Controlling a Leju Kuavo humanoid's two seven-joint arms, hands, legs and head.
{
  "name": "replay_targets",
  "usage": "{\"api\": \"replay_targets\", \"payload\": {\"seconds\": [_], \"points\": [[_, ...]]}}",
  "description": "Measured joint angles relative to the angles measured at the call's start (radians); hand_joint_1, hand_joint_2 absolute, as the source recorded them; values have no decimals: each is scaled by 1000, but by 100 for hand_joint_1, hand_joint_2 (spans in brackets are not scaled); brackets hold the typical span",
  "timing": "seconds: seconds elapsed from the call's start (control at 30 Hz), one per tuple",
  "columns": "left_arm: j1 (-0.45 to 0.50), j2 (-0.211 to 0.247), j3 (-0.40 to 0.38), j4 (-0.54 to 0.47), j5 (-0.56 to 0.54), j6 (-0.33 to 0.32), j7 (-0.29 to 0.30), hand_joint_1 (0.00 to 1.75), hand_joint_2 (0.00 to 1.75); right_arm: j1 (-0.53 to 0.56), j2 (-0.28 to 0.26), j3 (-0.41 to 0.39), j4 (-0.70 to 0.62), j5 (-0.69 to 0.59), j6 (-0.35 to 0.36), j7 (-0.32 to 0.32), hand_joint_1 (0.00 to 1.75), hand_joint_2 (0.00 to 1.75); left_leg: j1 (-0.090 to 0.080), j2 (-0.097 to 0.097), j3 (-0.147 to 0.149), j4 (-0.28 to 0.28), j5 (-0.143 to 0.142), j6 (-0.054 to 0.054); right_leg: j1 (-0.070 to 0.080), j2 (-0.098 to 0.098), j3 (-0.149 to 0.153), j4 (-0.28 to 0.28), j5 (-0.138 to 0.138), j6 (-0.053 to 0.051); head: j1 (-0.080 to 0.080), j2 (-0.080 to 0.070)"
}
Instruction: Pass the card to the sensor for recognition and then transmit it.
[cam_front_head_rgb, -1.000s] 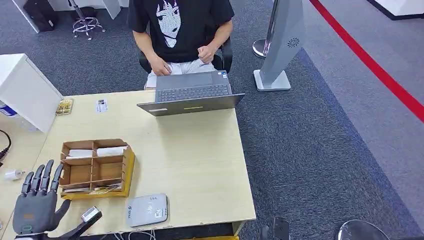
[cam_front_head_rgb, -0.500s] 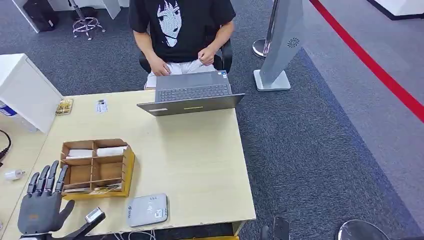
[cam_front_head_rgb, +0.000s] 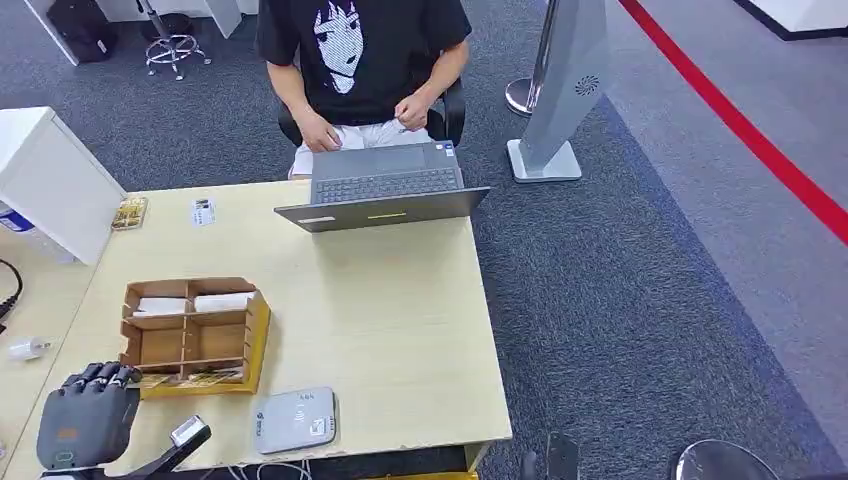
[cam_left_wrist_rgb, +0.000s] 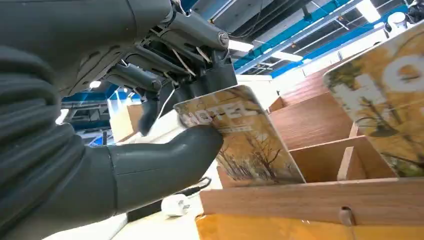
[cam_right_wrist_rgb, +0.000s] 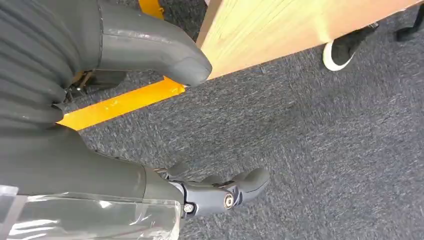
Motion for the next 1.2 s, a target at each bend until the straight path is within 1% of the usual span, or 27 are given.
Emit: {"api": "replay_targets", "payload": {"seconds": [0.27,0.4,0.47,0.57,0.67,0.7,0.77,0.83,0.9,0.93,1.03,1.1,1.17,1.2], "points": [[0,0,-2,4,12,-2,-6,175,175,0,0,1,2,-1,0,0,0,175,0,0,0,0,0,0,0,0,0,0,0,0,0,0],[1,0,-2,-10,108,-11,-47,173,175,0,0,1,3,-1,0,0,0,175,0,0,0,0,0,0,0,0,0,0,0,0,0,0],[2,1,-2,-47,158,-29,-69,175,175,0,-1,2,3,-1,-2,0,0,175,0,0,0,0,0,0,0,0,0,0,0,0,0,0],[-9,13,-2,-149,216,-74,-92,175,175,0,-1,1,3,-1,-6,0,0,175,0,0,0,0,0,0,0,0,0,0,0,0,0,0],[-46,37,-2,-260,233,-126,-105,175,175,1,-1,1,3,-1,-9,0,0,175,0,0,0,0,1,0,0,0,0,0,0,0,0,0],[-62,45,-3,-291,228,-144,-105,175,175,0,-1,1,3,-1,-10,0,0,175,0,0,0,0,1,0,0,0,0,0,0,0,0,0],[-111,65,-9,-338,193,-186,-83,175,175,0,-2,1,3,0,-13,0,0,175,0,0,0,0,1,0,0,-1,0,0,1,0,0,0],[-175,85,-21,-345,175,-227,-53,175,175,-1,-2,3,3,4,-16,0,0,175,0,-1,0,0,2,-1,0,-1,0,0,1,-1,0,0],[-209,94,-24,-343,170,-244,-39,175,175,-2,-2,6,4,11,-18,0,0,175,0,-1,0,0,2,-1,0,-1,-1,1,2,-1,0,0],[-243,102,-29,-331,164,-258,-27,175,175,-3,-2,10,5,17,-18,0,0,175,0,-1,0,0,2,-1,0,-1,-1,1,2,-1,0,0],[-362,118,-43,-220,144,-281,-2,175,175,-16,-2,19,18,32,-18,0,0,175,0,-1,0,0,4,-2,0,-1,-1,1,3,-2,0,0],[-429,122,-56,-141,126,-281,13,175,175,-23,-2,24,25,40,-18,0,0,175,0,-1,0,0,5,-2,0,-1,-1,1,4,-3,0,0],[-494,124,-62,-29,116,-276,21,175,175,-32,-2,30,35,46,-18,0,0,175,0,0,0,0,5,-3,0,0,-1,1,4,-2,0,0],[-516,125,-66,4,116,-273,22,175,175,-35,-2,34,39,49,-18,0,0,175,0,1,0,0,5,-3,0,1,-2,1,5,-2,0,0]]}}
